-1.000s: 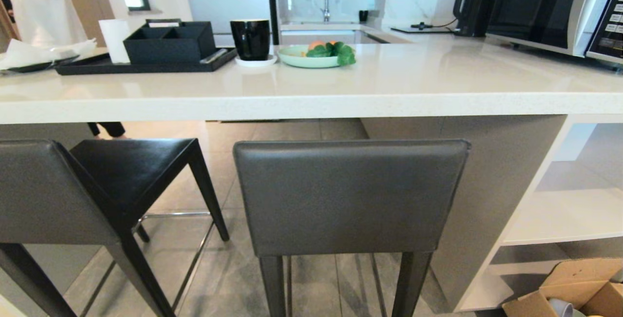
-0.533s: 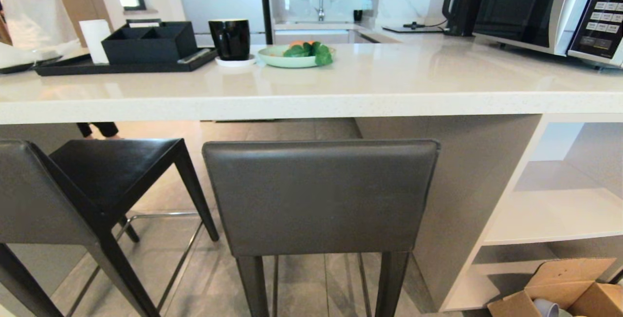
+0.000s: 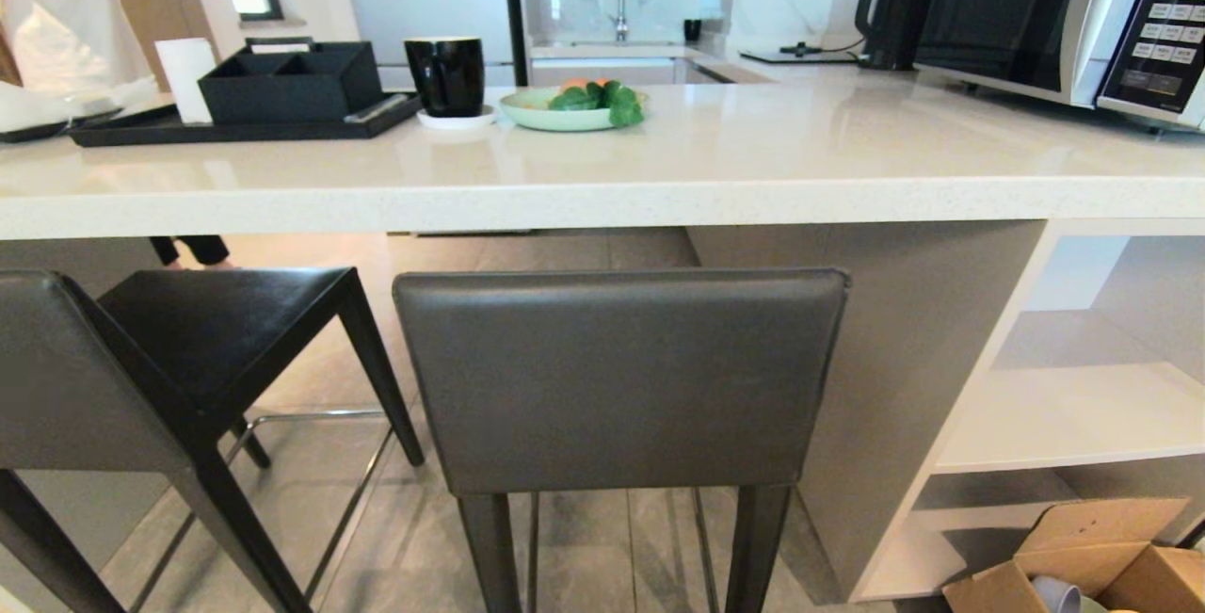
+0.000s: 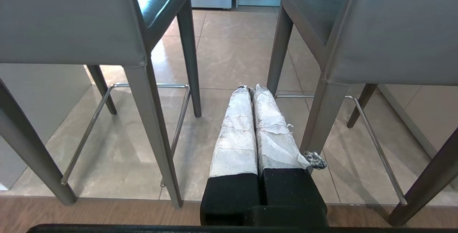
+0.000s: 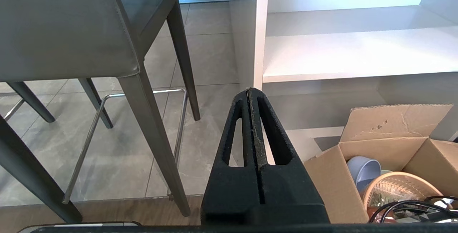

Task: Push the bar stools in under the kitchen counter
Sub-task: Pull the gray chair out from under the dining table

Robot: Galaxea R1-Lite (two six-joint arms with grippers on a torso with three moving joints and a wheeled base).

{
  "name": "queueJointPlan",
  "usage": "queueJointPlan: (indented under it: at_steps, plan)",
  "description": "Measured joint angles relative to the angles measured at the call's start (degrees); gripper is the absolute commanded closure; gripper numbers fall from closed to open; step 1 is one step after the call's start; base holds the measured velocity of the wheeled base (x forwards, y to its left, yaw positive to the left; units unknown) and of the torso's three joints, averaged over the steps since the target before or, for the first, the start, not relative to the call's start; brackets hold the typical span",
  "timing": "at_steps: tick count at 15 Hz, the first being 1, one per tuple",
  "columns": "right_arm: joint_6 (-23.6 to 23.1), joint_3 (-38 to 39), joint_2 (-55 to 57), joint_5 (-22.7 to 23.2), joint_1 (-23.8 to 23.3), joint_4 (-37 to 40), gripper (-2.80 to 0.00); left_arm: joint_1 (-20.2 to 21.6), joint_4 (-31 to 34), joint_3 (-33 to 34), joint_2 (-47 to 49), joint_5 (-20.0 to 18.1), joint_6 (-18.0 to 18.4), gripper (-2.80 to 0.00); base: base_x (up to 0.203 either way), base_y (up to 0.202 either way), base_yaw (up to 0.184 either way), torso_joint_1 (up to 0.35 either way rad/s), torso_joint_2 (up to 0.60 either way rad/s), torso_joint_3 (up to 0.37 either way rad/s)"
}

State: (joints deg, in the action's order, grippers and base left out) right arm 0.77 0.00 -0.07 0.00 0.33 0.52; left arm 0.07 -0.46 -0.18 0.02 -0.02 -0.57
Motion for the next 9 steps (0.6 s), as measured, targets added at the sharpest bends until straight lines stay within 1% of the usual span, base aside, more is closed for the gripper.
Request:
queueJointPlan:
  at_steps: [9]
  plan:
    - [0.28, 0.00, 0.00, -0.02, 0.00, -0.09, 0.00, 0.02, -0.02, 0.00, 0.00, -0.03, -0.06, 0.00, 0.000, 0.000, 0.000, 0.000, 0.00, 0.000]
